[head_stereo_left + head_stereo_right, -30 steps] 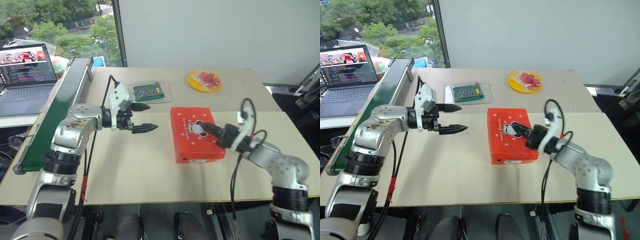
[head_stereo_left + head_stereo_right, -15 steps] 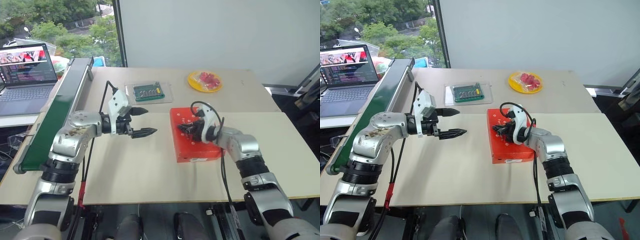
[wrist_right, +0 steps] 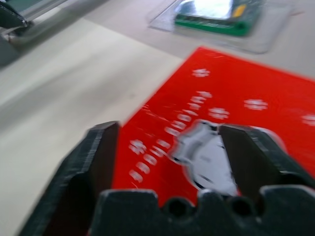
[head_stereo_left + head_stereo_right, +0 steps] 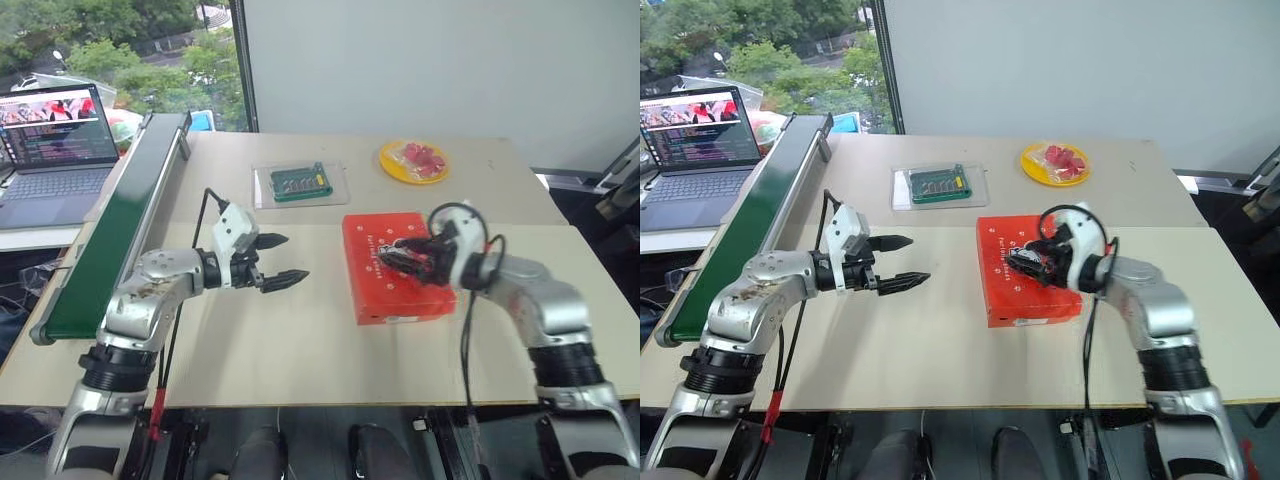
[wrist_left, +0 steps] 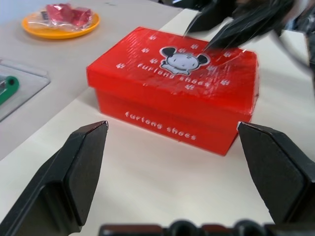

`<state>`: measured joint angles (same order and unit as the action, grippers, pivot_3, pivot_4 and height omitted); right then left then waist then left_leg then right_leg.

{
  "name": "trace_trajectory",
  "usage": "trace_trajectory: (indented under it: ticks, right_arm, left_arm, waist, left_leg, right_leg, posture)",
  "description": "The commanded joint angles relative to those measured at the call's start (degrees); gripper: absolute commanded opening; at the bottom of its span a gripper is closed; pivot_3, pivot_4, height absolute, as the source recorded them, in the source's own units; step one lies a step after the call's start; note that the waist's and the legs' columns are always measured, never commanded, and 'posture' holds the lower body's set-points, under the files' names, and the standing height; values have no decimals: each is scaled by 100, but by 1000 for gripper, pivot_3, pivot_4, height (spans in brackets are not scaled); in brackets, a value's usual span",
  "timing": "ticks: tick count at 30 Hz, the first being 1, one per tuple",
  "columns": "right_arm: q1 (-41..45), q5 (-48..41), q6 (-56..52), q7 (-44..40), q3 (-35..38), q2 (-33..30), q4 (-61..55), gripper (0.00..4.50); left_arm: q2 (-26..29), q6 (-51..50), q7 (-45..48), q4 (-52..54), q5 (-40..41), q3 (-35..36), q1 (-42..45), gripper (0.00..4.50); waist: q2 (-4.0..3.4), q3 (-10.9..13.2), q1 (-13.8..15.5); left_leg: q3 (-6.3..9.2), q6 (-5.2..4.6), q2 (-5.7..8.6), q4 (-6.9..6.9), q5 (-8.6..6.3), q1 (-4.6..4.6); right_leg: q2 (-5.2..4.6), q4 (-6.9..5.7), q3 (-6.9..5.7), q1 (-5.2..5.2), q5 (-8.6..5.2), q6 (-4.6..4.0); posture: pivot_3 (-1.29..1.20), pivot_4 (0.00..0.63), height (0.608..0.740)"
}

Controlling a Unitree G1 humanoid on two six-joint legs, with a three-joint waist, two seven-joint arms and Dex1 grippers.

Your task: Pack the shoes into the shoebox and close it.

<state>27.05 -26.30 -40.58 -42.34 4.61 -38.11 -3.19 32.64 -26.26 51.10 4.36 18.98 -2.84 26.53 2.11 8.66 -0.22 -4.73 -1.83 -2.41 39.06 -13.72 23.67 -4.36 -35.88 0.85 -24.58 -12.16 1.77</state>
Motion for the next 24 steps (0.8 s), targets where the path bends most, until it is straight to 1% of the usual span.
trace_trajectory:
  ticks: [1,4,6,8,10,12,14,18,21,24]
  right_arm:
    - [-292,-23,163,185,673,-201,-127,4460]
    - [-599,329,749,708,1091,-59,323,4460]
    - [-879,646,1376,1147,1342,70,685,4460]
    - [-1104,799,1913,1569,1627,284,980,4460]
    - [-1339,1005,2684,1802,1738,501,1330,4460]
    - [-1457,1078,3129,1996,1824,717,1701,4460]
    - [-1506,1159,3451,2179,1865,864,2091,4460]
    - [-1588,1068,3871,2072,1775,1210,2604,4460]
    - [-1553,964,3917,1893,1651,1431,2662,4460]
    - [-1369,1039,4022,1857,1560,1575,2867,4460]
  left_arm:
    - [-144,847,-486,-202,-493,70,-220,4500]
    - [-328,1045,-797,-407,-595,140,-444,4500]
    - [-582,1204,-1168,-539,-635,260,-621,4500]
    - [-916,1611,-1863,-832,-913,384,-727,4500]
    - [-1367,1970,-2705,-1165,-1102,623,-826,4500]
    - [-1675,2226,-3115,-1386,-1184,727,-987,4500]
    - [-1833,2429,-3221,-1485,-1248,703,-1133,4500]
    - [-2104,2636,-3254,-1496,-1170,660,-1393,4500]
    - [-2192,2726,-3309,-1600,-1222,643,-1476,4500]
    - [-2184,2749,-3377,-1837,-1287,675,-1495,4500]
  waist:
    - [1,0,3]
    - [1,0,2]
    - [1,0,6]
    - [1,0,24]
    - [1,0,45]
    - [1,0,43]
    - [1,0,14]
    - [1,0,-42]
    - [0,-1,-65]
    - [-2,-2,-75]
  left_leg:
    - [-2,0,1,0,0,-3]
    - [-12,0,1,-5,-1,-15]
    - [-16,0,2,-5,-1,-16]
    - [-16,-1,2,-5,-1,-16]
    - [-15,-1,7,-5,-1,-17]
    - [-14,-1,8,-5,-1,-24]
    - [-13,-2,6,-6,-1,-30]
    - [-14,-2,2,-11,-1,-37]
    - [-10,-2,1,-11,-1,-39]
    - [0,-2,-1,-12,-2,-45]
  right_leg:
    - [0,0,1,4,0,0]
    - [1,4,3,12,-1,-2]
    - [0,5,2,14,-1,-2]
    - [-2,8,2,17,-1,-1]
    - [-5,8,2,19,0,0]
    - [-5,9,5,23,1,1]
    - [-5,8,8,27,1,1]
    - [-2,5,13,28,0,0]
    - [-2,4,15,28,0,-1]
    - [-1,3,20,30,0,-1]
  posture:
    - [0,150,740]
    - [0,150,740]
    - [0,150,740]
    - [0,150,740]
    - [0,150,740]
    - [0,150,740]
    - [0,150,740]
    - [0,150,740]
    - [0,150,740]
    - [0,150,740]
